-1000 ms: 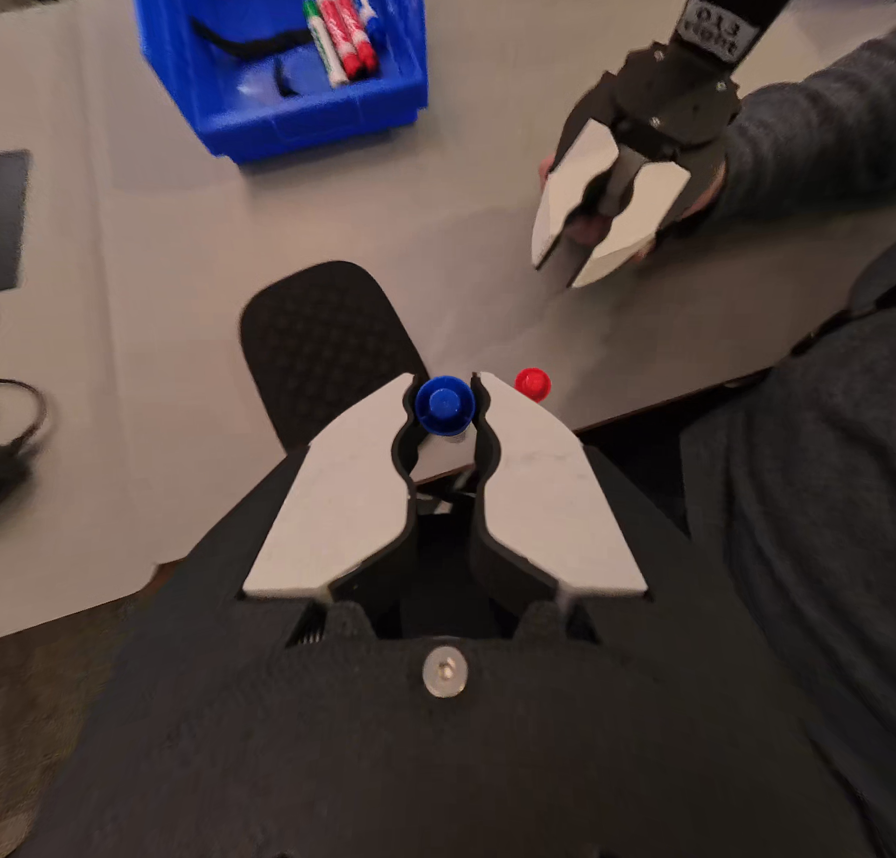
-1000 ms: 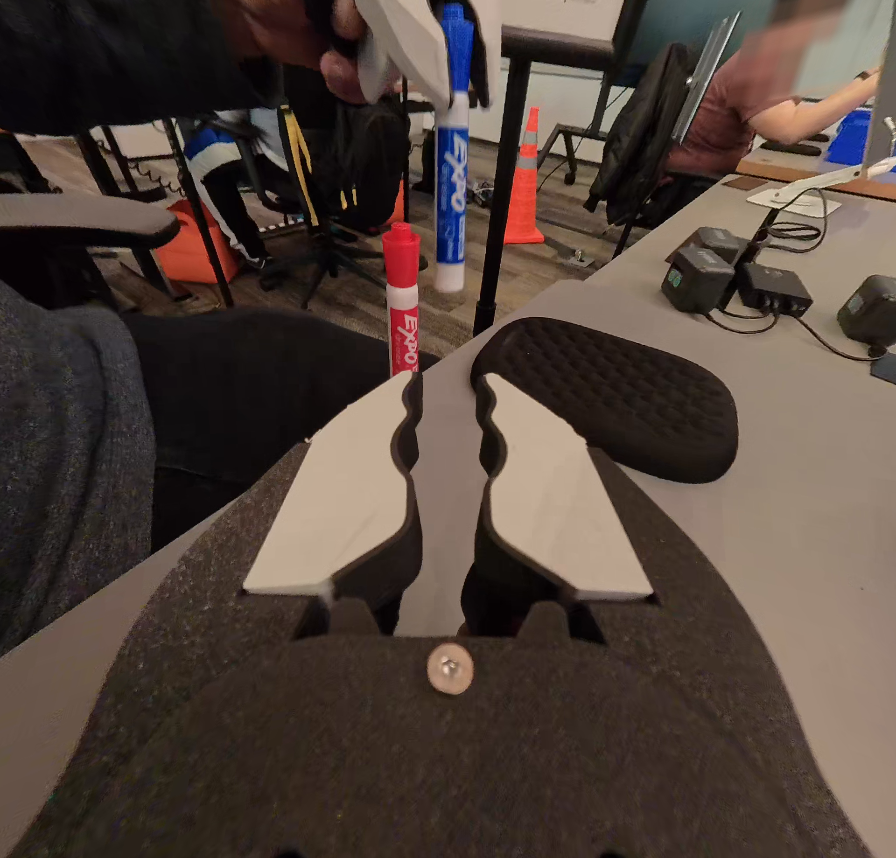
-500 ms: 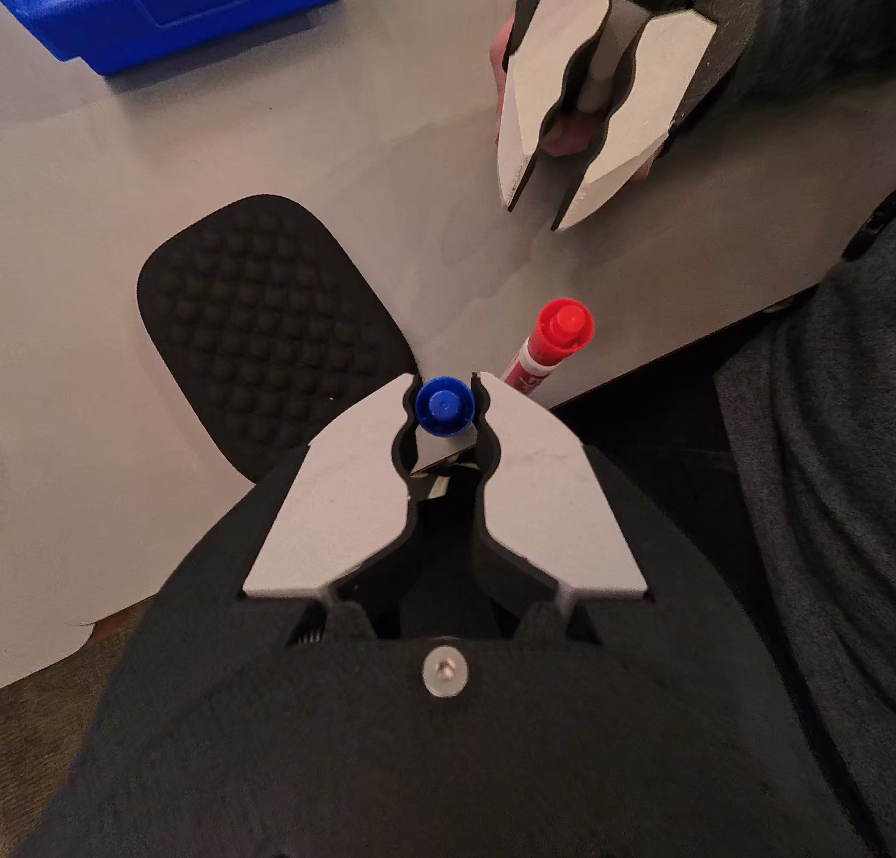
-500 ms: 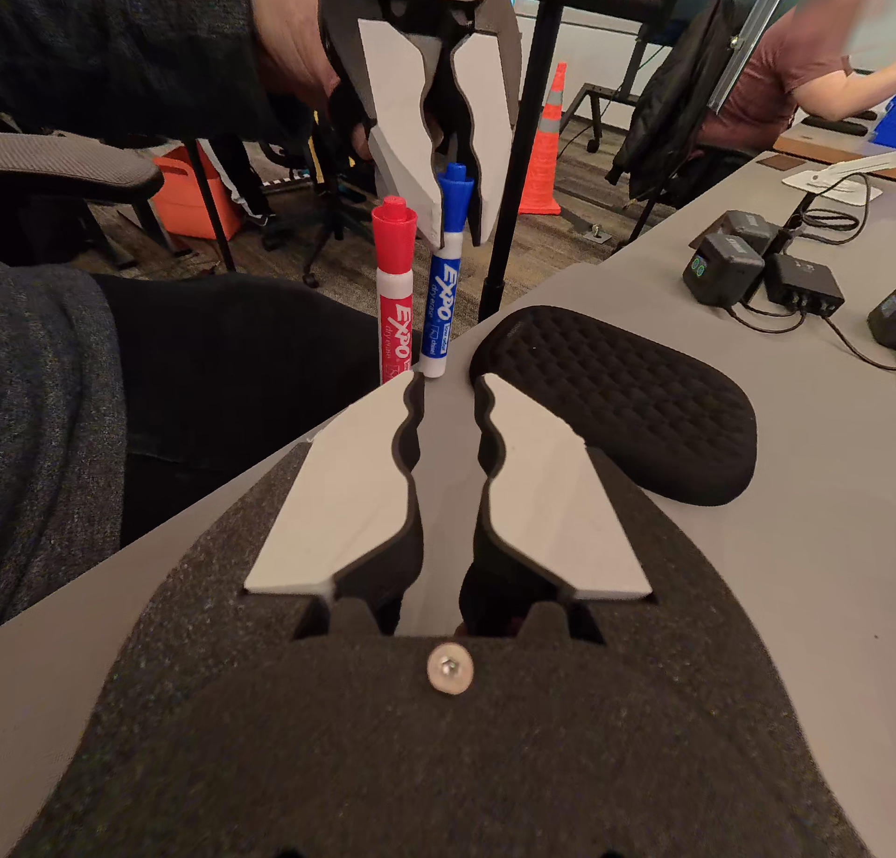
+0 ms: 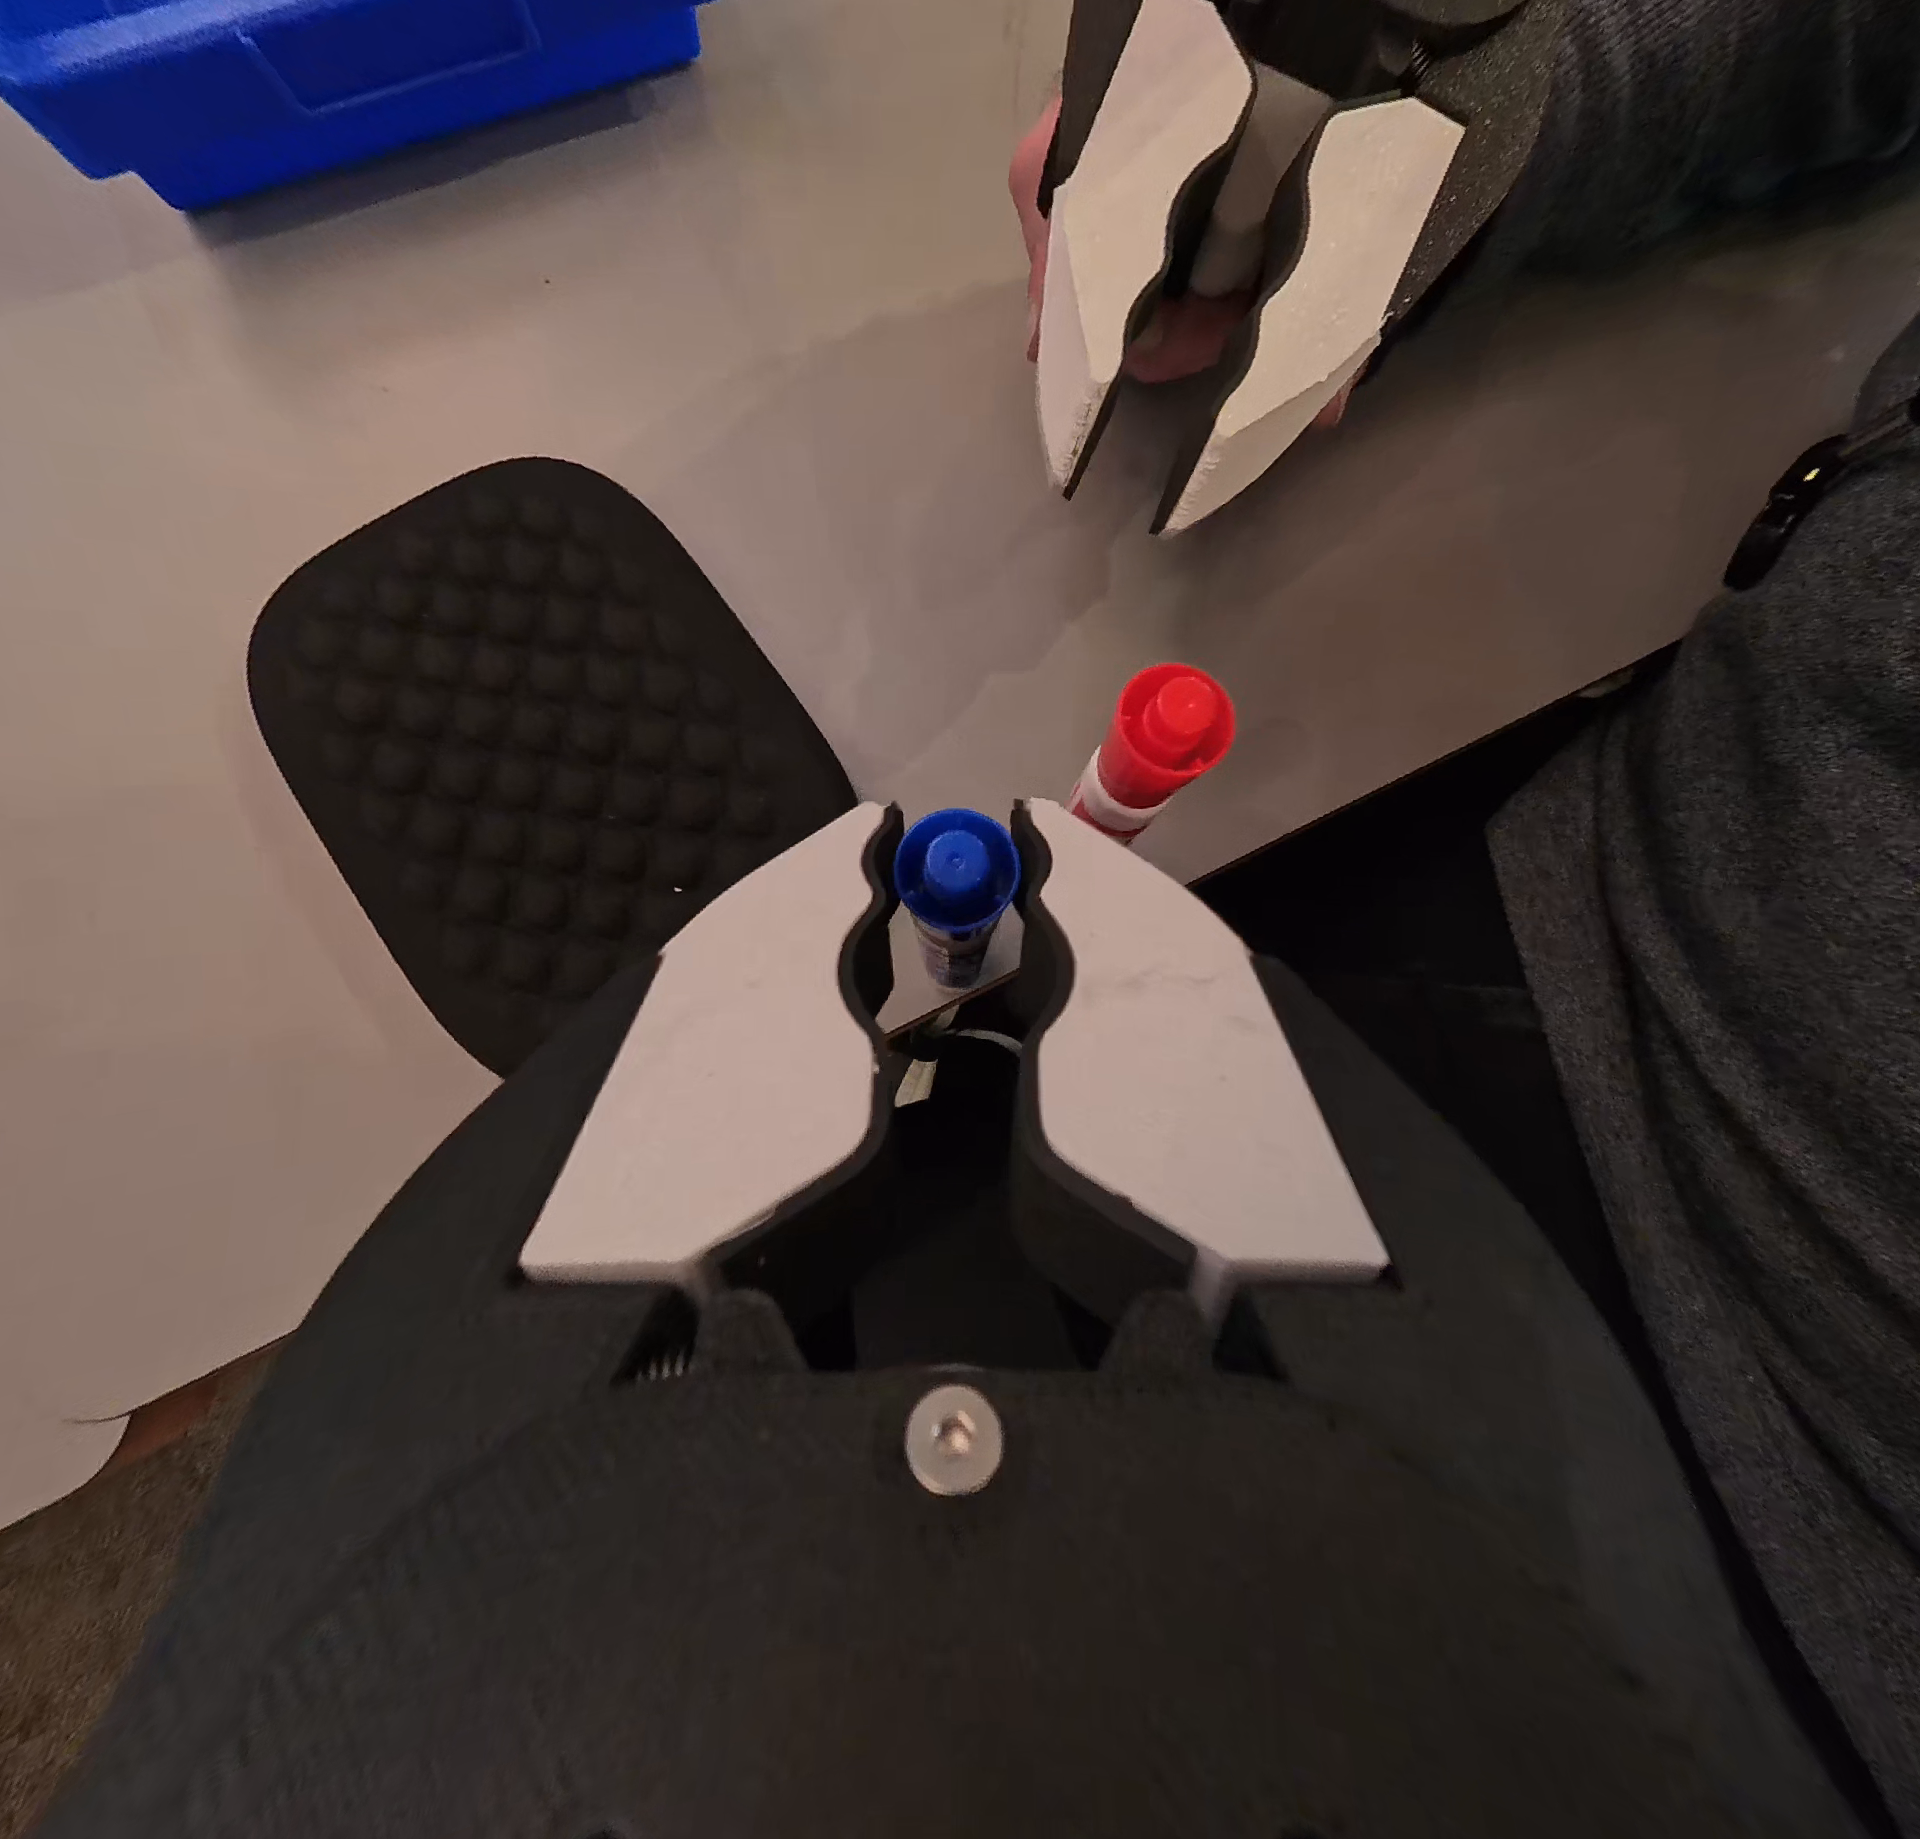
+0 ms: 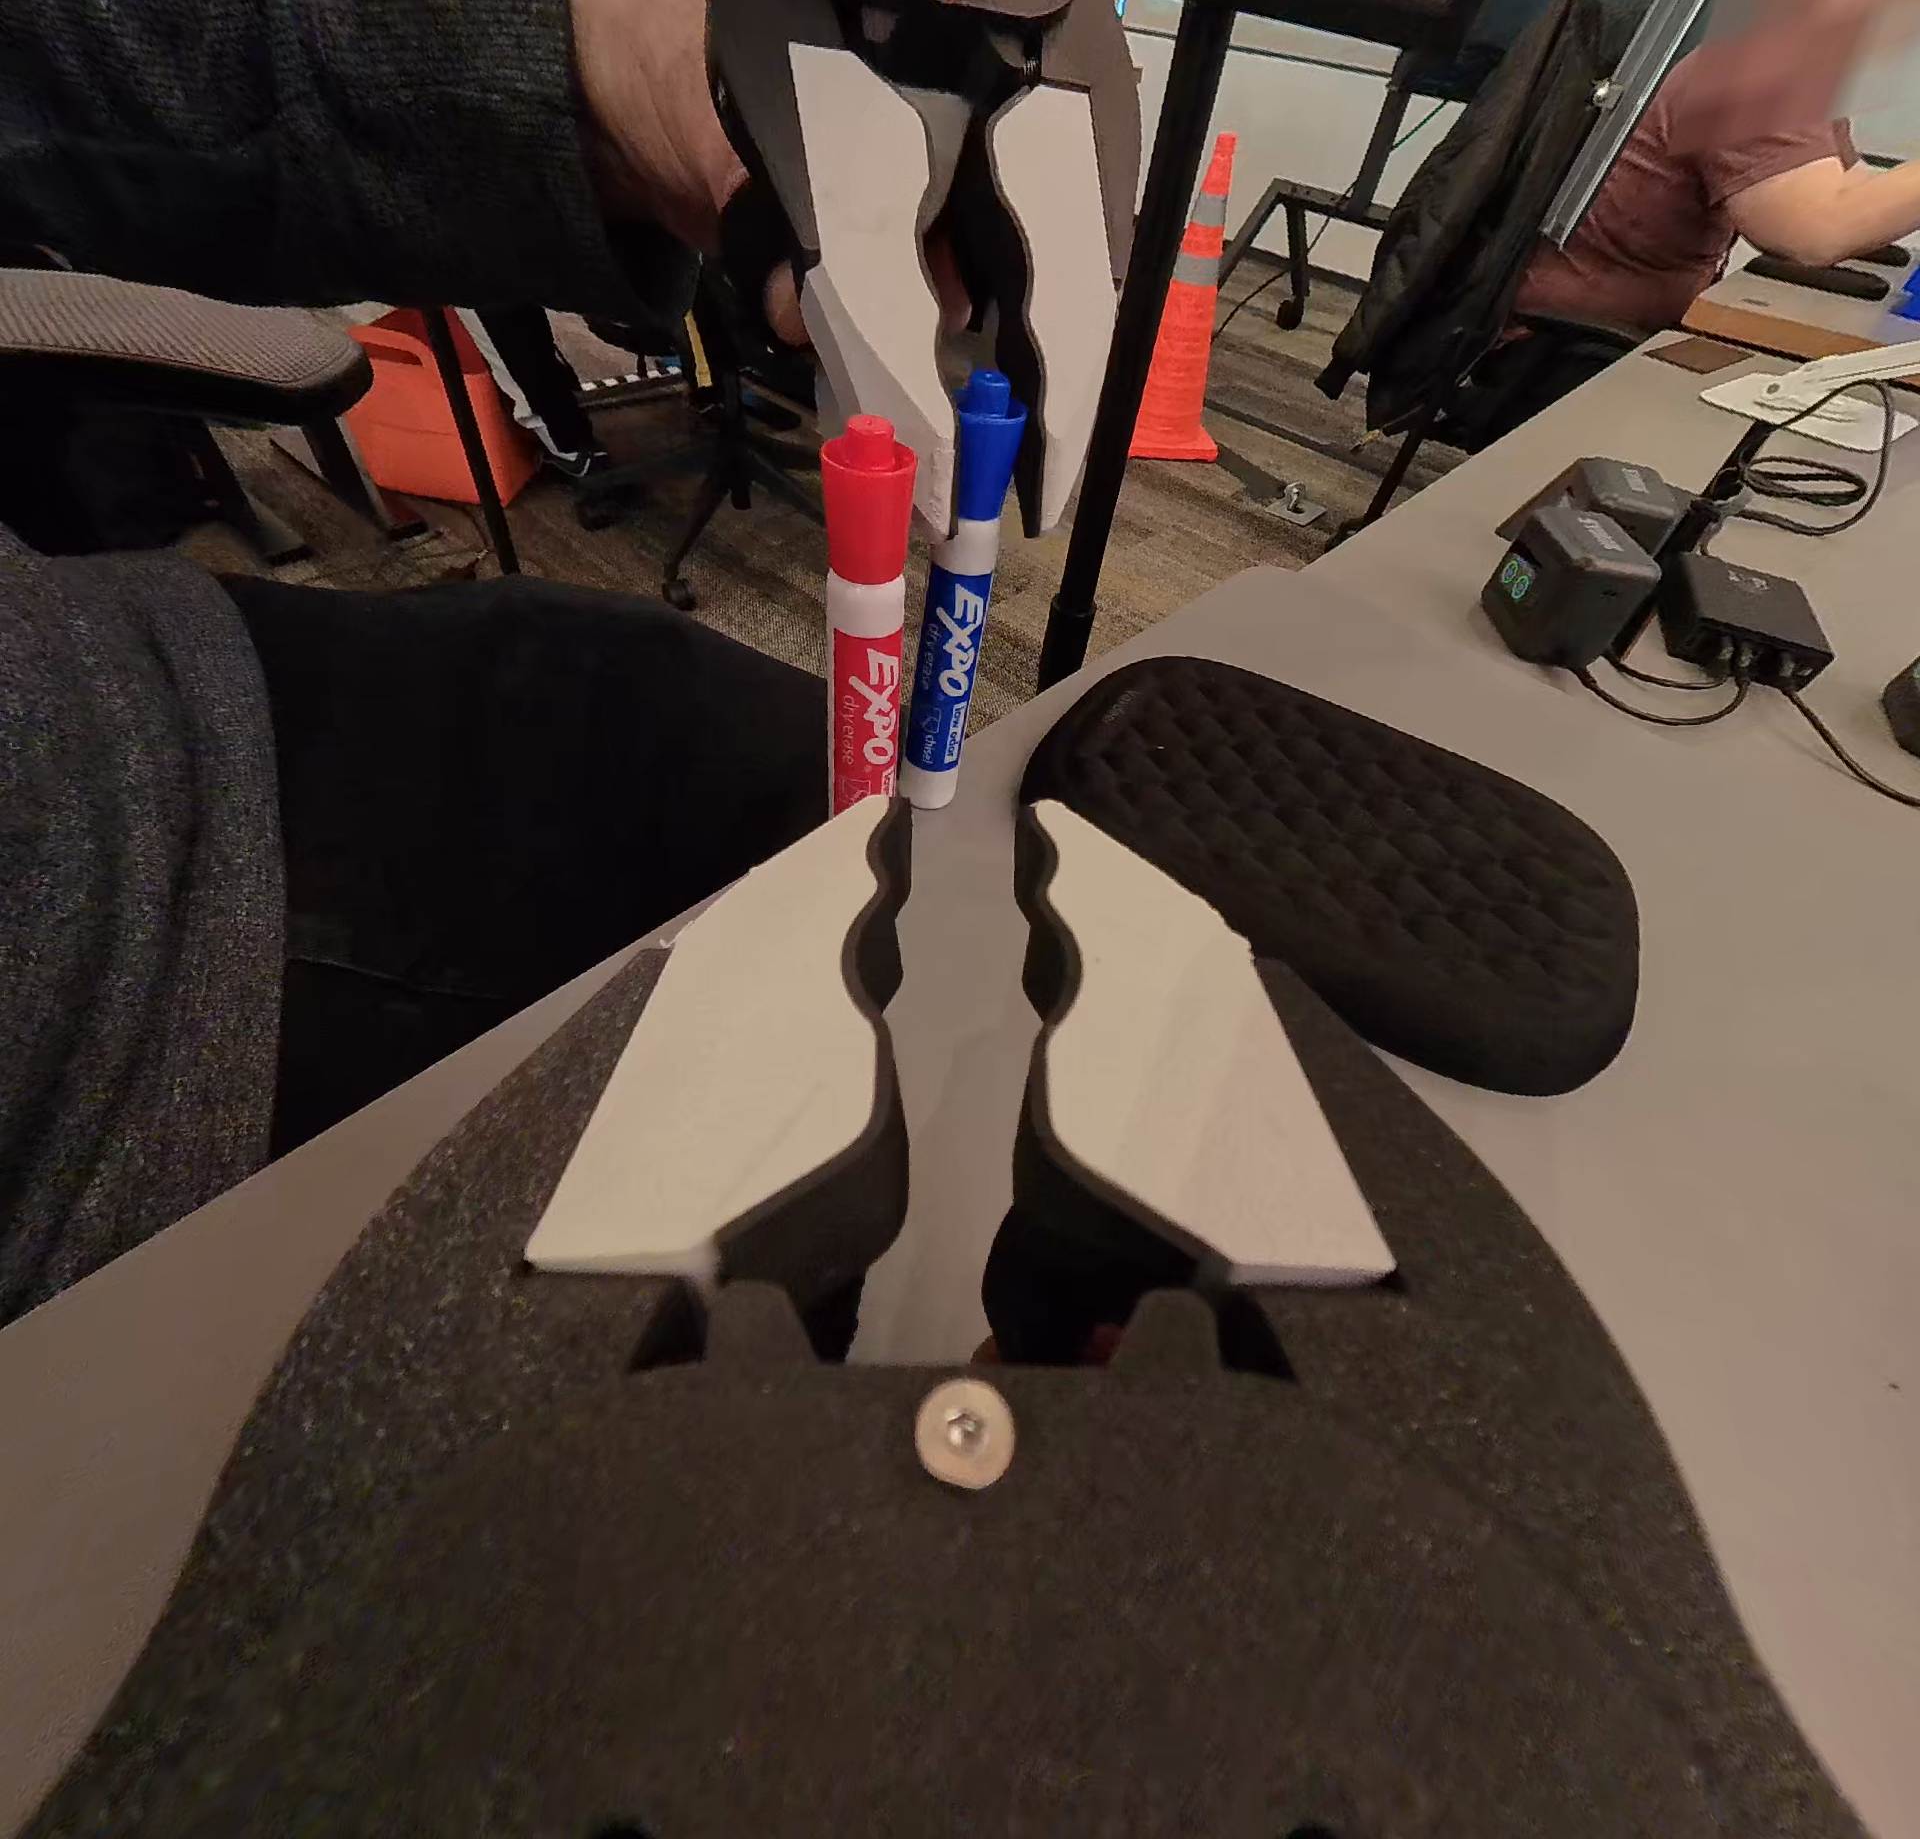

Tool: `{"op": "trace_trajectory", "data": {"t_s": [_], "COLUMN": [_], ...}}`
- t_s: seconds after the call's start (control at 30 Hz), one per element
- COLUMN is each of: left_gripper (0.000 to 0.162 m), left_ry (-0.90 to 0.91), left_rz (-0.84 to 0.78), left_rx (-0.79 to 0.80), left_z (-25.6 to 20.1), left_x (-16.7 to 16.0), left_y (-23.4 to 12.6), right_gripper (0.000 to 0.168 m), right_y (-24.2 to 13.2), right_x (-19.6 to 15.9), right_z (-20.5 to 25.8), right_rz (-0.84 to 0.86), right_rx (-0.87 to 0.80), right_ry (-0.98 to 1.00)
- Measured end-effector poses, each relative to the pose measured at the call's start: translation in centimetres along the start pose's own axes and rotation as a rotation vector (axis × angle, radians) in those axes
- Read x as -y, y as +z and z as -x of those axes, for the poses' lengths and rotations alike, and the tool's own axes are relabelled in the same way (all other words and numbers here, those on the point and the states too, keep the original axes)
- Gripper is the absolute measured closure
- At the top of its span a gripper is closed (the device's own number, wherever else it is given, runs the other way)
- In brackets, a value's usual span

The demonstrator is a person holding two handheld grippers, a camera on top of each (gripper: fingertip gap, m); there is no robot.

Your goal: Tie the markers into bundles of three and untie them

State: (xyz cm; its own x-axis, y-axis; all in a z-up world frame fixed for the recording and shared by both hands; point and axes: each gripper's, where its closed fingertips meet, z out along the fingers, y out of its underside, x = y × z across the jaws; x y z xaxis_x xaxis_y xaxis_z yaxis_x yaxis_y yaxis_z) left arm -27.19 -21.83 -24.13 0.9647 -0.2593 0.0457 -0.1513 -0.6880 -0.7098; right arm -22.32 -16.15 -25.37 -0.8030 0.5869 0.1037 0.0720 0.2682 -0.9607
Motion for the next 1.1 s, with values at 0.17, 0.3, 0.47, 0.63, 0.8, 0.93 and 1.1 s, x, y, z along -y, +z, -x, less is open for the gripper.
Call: {"op": "trace_trajectory", "data": {"t_s": [0.17,0.3,0.47,0.63,0.8,0.93,1.1], "left_gripper": [0.142,0.138,0.132,0.126,0.124,0.124,0.124], "left_ry": [-0.001,0.000,0.001,0.004,0.008,-0.039,-0.066], "left_rz": [-0.011,-0.029,-0.054,-0.076,-0.130,-0.135,-0.124], "left_rx": [-0.012,-0.008,-0.034,-0.033,-0.029,0.005,-0.008], "left_z": [-0.2,-0.1,-0.4,-0.5,-0.8,0.0,-0.1], "left_x": [0.1,0.0,0.2,0.0,-0.2,-2.3,-4.5], "left_y": [0.0,-0.2,-0.6,-0.9,-2.4,-3.1,-1.8], "right_gripper": [0.150,0.151,0.151,0.144,0.137,0.138,0.138], "right_y": [0.1,0.1,0.1,0.3,1.6,4.0,5.5], "right_x": [-0.1,-0.1,-0.1,-0.4,-0.4,-1.0,-2.0], "right_z": [0.1,0.2,0.2,0.4,1.1,2.0,1.9], "right_rz": [0.004,0.006,0.005,0.030,0.069,0.154,0.244], "right_rx": [0.003,0.005,0.007,0.018,0.012,0.021,0.008], "right_ry": [-0.007,-0.011,-0.010,-0.019,0.005,0.013,0.010]}}
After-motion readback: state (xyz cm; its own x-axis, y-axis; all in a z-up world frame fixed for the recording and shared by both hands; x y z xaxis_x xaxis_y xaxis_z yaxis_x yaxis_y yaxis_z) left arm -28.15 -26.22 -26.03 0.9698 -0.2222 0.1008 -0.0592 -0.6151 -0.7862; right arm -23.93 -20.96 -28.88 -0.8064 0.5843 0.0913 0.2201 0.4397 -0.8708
